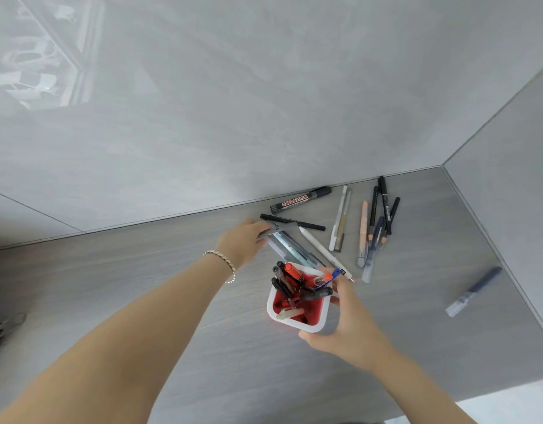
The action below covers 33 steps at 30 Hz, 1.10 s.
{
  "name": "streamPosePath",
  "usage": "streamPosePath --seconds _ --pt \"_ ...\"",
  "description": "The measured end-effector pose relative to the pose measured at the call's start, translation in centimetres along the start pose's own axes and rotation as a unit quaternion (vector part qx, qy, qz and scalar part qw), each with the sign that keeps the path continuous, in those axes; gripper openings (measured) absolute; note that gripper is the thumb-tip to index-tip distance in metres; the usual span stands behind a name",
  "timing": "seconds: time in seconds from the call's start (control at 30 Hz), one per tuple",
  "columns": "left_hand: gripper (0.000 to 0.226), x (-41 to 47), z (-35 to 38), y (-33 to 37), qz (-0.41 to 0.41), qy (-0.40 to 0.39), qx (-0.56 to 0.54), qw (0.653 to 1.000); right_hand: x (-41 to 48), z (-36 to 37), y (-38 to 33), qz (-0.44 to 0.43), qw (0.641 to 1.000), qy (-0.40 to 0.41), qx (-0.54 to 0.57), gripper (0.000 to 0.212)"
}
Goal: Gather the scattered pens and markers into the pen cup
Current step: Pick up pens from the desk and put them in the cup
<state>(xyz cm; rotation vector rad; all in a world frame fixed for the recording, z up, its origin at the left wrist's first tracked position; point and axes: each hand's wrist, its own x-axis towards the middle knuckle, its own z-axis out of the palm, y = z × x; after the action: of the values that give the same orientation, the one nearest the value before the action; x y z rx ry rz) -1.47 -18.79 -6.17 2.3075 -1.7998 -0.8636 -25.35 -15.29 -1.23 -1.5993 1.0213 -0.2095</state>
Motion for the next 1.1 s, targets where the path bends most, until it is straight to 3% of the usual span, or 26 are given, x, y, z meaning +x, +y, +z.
streamPosePath --seconds 0.17,0.23,0.3,0.37,0.43,0.5,0.63,0.83,1.03,1.1 --pt "0.029 -0.9 -1.1 -0.2 0.025 -0.04 0.111 0.993 0.0 -0.1 0.0 -0.007 1.0 -0.004 -0.014 0.071" --pt "0.024 -2.9 -2.0 -0.9 0.016 -0.006 0.078 0.997 0.0 -0.1 0.1 -0.009 1.0 -0.001 -0.016 0.072" --pt "0.013 -5.4 -2.7 -1.6 -0.016 0.047 -0.017 0.999 0.0 0.0 0.2 -0.008 1.0 0.002 -0.014 0.07" --pt "0.018 -8.2 -3.6 -1.2 -0.057 0.097 -0.154 0.982 -0.1 0.0 0.0 -0.004 1.0 0.001 -0.007 0.068" --pt "0.019 -10.9 -4.7 0.9 -0.074 0.145 -0.312 0.936 -0.2 -0.1 -0.1 -0.001 1.0 0.0 -0.001 0.067" --pt "0.007 -13.2 -5.9 3.9 -0.031 0.171 -0.426 0.888 -0.3 -0.1 -0.1 -0.002 1.0 -0.001 0.0 0.068" --pt "0.018 -15.3 -5.4 8.2 0.026 0.166 -0.531 0.831 -0.3 0.1 -0.1 -0.004 1.0 -0.001 -0.006 0.07" --pt "0.01 -14.7 -1.8 9.5 -0.044 0.117 -0.494 0.861 -0.3 0.3 0.5 -0.005 1.0 0.0 0.01 0.072" --pt "0.052 -16.0 -1.6 8.6 -0.044 0.136 -0.478 0.867 -0.2 0.6 0.9 -0.02 1.0 0.011 0.001 0.076" --pt "0.054 -16.7 -2.0 8.2 -0.051 0.11 -0.471 0.874 -0.1 0.5 0.9 -0.028 1.0 0.01 0.002 0.075"
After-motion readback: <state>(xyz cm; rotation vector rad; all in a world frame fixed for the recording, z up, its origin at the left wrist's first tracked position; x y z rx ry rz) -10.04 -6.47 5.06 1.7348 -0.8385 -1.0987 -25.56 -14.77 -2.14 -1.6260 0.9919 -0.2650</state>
